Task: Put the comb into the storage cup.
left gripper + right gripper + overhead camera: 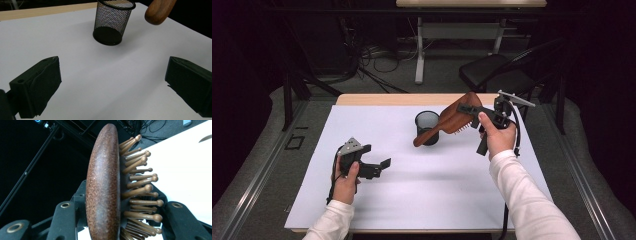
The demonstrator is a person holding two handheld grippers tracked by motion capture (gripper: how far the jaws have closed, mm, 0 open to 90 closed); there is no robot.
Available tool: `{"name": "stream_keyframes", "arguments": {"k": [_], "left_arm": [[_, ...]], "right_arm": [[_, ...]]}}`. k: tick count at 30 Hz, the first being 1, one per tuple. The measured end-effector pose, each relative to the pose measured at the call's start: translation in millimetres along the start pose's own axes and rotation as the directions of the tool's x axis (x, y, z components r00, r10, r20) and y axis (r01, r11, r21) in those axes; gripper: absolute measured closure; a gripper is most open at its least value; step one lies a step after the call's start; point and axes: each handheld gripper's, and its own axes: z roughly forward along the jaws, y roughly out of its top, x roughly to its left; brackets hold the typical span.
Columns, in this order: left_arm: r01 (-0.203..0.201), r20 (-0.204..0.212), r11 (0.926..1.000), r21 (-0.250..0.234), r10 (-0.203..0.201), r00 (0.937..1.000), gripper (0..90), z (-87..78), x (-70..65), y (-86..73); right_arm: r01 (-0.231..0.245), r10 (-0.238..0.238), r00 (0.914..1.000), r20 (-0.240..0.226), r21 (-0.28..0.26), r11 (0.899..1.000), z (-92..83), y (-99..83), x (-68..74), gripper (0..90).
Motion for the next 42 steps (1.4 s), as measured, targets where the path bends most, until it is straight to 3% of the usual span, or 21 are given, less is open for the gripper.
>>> {"name": "stream_keyframes", "arguments": {"k": [15, 31, 42], "left_arm": [[0.001, 0.002, 1.0000, -0.002, -0.001, 1.0000, 0.8, 0.0, 0.5, -0.1], [0.006, 0.000, 1.0000, -0.004, -0.006, 1.0000, 0.8, 0.6, 1.3, -0.5], [0.009, -0.001, 1.0000, -0.003, -0.009, 1.0000, 0.8, 0.7, 1.7, -0.7]], "right_arm": [[-0.009, 0.014, 0.9979, 0.063, -0.075, 0.997, 12.4, 26.2, 7.1, 49.2], [-0.022, 0.041, 0.9907, 0.130, -0.145, 0.989, 18.0, 36.5, -2.5, 49.2], [0.001, 0.031, 0.9848, 0.171, -0.184, 0.983, 21.4, 36.7, -4.7, 49.2]]}}
